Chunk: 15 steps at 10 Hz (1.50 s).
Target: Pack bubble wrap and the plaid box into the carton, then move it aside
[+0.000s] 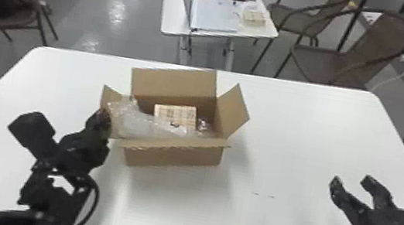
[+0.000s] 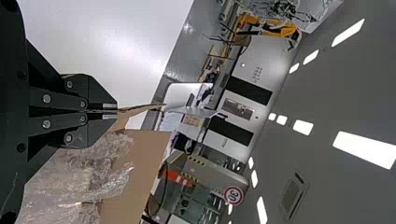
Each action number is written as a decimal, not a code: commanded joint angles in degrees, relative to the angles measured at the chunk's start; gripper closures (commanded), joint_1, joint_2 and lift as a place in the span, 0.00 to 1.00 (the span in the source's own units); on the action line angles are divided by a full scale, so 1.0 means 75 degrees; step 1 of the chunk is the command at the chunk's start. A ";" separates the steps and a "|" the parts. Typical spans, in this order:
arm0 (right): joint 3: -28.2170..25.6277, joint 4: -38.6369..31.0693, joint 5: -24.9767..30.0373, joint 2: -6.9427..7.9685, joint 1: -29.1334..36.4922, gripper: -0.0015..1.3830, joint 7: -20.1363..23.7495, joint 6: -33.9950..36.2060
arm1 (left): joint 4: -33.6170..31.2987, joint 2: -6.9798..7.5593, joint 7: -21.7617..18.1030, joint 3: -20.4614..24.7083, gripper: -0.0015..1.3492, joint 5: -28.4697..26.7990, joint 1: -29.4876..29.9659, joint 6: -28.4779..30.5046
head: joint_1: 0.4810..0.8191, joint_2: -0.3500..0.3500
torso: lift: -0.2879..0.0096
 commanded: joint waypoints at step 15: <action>-0.0241 0.0553 -0.0263 0.0010 0.0140 0.38 0.0442 -0.0147 | 0.1692 -0.0130 0.7708 0.1137 0.76 -0.1811 -0.0594 -0.3321 | 0.63 0.99 | 0.51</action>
